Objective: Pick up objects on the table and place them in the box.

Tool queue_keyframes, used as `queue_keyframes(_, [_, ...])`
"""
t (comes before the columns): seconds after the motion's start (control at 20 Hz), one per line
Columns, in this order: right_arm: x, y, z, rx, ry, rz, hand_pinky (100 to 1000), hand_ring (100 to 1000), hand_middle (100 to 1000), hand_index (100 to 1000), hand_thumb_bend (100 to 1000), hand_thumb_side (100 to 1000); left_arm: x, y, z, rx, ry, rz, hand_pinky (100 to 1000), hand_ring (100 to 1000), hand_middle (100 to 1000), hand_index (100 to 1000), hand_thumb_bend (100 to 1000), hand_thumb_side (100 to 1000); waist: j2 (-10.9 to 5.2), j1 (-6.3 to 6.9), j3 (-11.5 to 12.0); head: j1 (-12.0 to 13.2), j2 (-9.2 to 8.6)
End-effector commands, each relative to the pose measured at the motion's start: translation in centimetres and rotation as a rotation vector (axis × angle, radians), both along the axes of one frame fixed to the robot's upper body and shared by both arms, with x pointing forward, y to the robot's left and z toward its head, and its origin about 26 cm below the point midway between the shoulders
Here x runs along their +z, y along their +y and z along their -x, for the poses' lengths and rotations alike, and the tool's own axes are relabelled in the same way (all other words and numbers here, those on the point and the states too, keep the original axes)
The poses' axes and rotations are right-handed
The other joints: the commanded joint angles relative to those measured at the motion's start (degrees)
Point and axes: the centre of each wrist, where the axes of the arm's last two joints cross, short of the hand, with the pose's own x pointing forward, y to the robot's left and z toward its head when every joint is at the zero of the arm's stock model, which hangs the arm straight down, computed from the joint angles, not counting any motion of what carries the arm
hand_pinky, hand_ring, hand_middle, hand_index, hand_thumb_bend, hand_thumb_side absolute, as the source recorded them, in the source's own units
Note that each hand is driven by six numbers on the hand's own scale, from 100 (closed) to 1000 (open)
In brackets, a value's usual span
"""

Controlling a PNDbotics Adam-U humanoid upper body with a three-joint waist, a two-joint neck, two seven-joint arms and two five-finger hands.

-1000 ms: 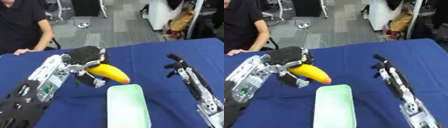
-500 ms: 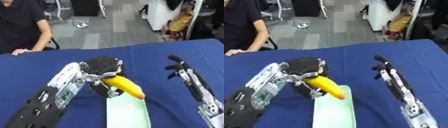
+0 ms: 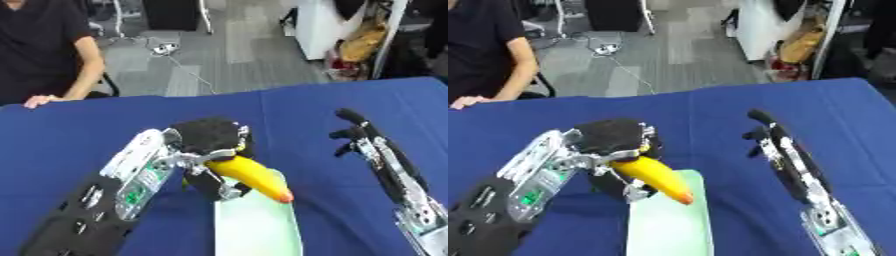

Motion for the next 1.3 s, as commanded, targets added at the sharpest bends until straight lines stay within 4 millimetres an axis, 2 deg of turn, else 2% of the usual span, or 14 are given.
queue_keyframes(0.05, [1.6, 0.3, 0.0, 0.012, -0.044, -0.008, 567, 761, 938, 997, 117, 1000, -0.4, -0.3, -0.2, -0.011, -0.003, -0.028, 100, 100, 100, 159, 100, 245, -0.66, -0.45, -0.37, 1.06, -1.35])
queue_keyframes(0.45, [2.3, 1.1, -0.1, 0.036, -0.064, -0.009, 569, 759, 937, 997, 114, 1000, -3.0, -0.5, -1.0, 0.008, 0.021, -0.061, 100, 100, 100, 158, 100, 244, 0.44, -0.91, -1.49, 1.89, -2.45])
queue_keyframes(1.1, [2.7, 1.7, -0.1, 0.055, -0.074, -0.004, 571, 760, 937, 997, 112, 1000, -4.1, -1.6, -1.5, -0.011, 0.026, -0.087, 100, 100, 100, 164, 100, 244, 0.79, -0.92, -2.27, 2.42, -2.92])
queue_keyframes(1.2, [2.8, 1.8, -0.1, 0.056, -0.074, -0.003, 571, 760, 937, 997, 112, 1000, -4.2, -1.6, -1.6, -0.017, 0.03, -0.083, 100, 100, 100, 214, 100, 246, 0.8, -0.93, -2.29, 2.41, -2.96])
queue_keyframes(1.25, [2.8, 1.8, -0.1, 0.056, -0.075, -0.004, 572, 760, 937, 997, 112, 1000, -4.3, -1.6, -1.6, -0.021, 0.032, -0.078, 100, 100, 109, 273, 100, 255, 0.8, -0.93, -2.29, 2.4, -2.96])
queue_keyframes(1.3, [2.8, 1.8, -0.1, 0.055, -0.075, -0.004, 572, 760, 937, 997, 112, 1000, -4.3, -1.6, -1.6, -0.026, 0.032, -0.075, 100, 100, 217, 368, 100, 261, 0.79, -0.93, -2.29, 2.38, -2.95])
